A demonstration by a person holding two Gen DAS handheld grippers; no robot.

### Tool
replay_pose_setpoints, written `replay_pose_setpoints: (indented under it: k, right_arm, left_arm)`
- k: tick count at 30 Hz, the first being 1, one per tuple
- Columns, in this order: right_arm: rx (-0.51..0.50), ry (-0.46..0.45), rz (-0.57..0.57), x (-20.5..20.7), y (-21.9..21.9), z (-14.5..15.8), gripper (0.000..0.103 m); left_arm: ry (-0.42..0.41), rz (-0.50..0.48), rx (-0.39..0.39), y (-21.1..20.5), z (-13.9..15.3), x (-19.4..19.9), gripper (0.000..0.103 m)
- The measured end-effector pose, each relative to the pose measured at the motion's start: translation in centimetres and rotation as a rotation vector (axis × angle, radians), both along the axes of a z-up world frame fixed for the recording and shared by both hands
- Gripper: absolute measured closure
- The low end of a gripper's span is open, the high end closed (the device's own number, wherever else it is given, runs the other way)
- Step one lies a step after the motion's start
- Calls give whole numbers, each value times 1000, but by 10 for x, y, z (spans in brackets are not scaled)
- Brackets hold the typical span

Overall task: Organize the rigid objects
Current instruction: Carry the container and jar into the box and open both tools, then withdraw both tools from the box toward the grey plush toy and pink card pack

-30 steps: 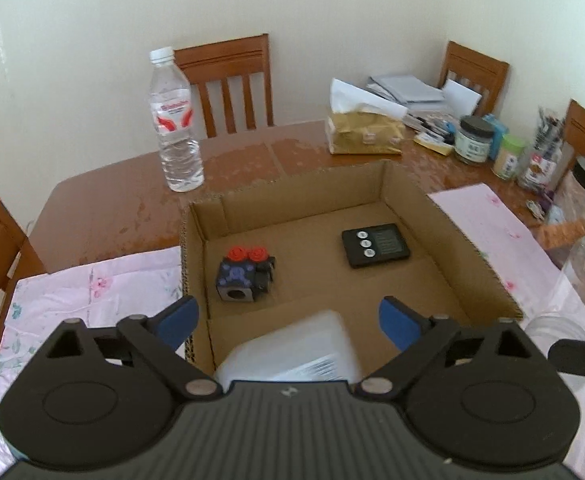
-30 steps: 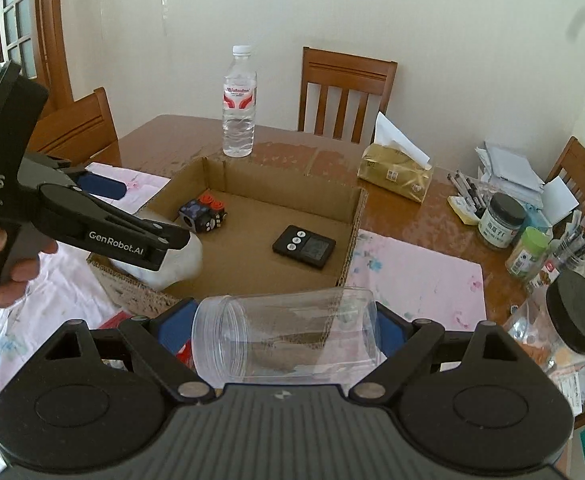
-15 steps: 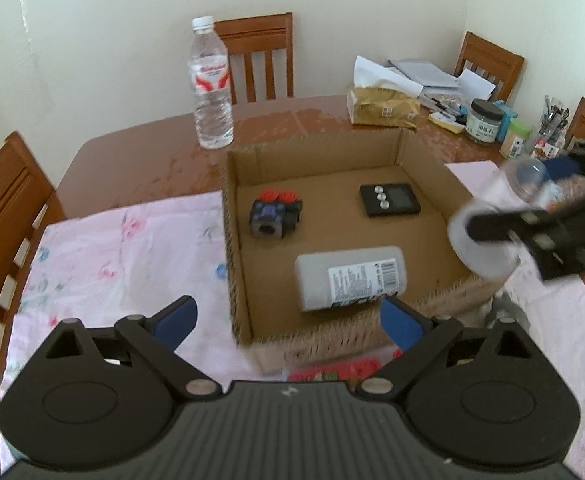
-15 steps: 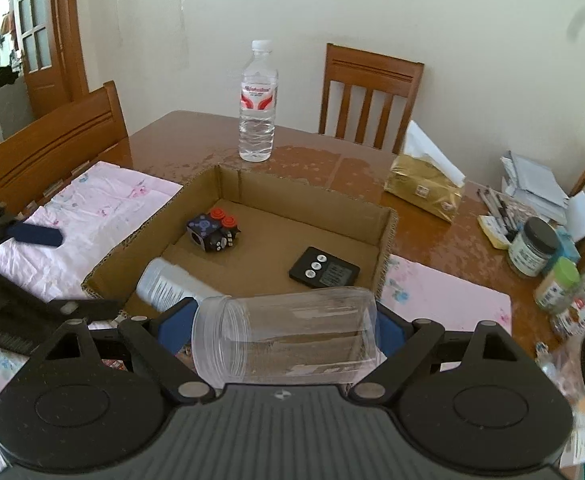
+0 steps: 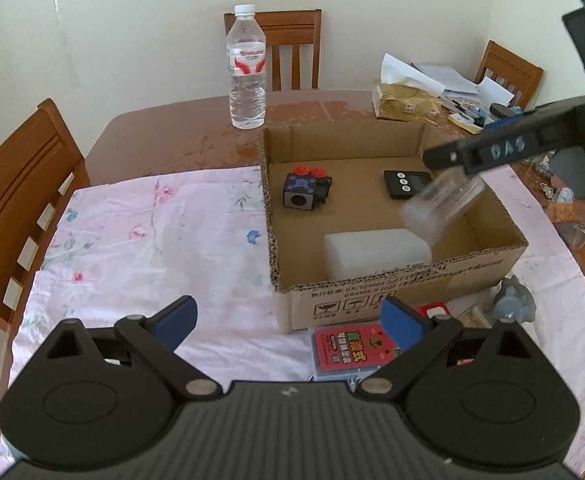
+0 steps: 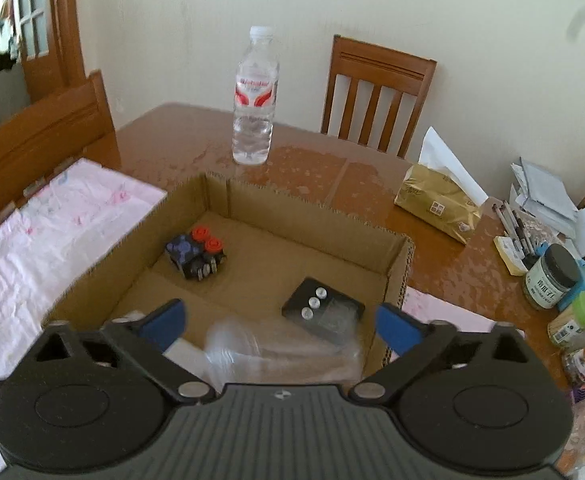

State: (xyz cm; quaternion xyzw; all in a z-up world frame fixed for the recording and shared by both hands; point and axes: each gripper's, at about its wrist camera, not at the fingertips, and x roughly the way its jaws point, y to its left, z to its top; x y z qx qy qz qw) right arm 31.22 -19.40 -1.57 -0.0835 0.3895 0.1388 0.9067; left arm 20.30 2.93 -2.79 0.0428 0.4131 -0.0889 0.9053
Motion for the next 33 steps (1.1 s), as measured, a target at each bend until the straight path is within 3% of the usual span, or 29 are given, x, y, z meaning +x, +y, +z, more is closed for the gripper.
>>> replay_pose_setpoints:
  k: [17,33]
  right_arm:
    - [9,-1,-126,-58,-13,4,0]
    - [3,91,-223,-122,-35,-40,0]
  left_arm:
    - [26,5,11,3,-11,-11,5]
    - [128,-74,31,-20,-49,-8,5]
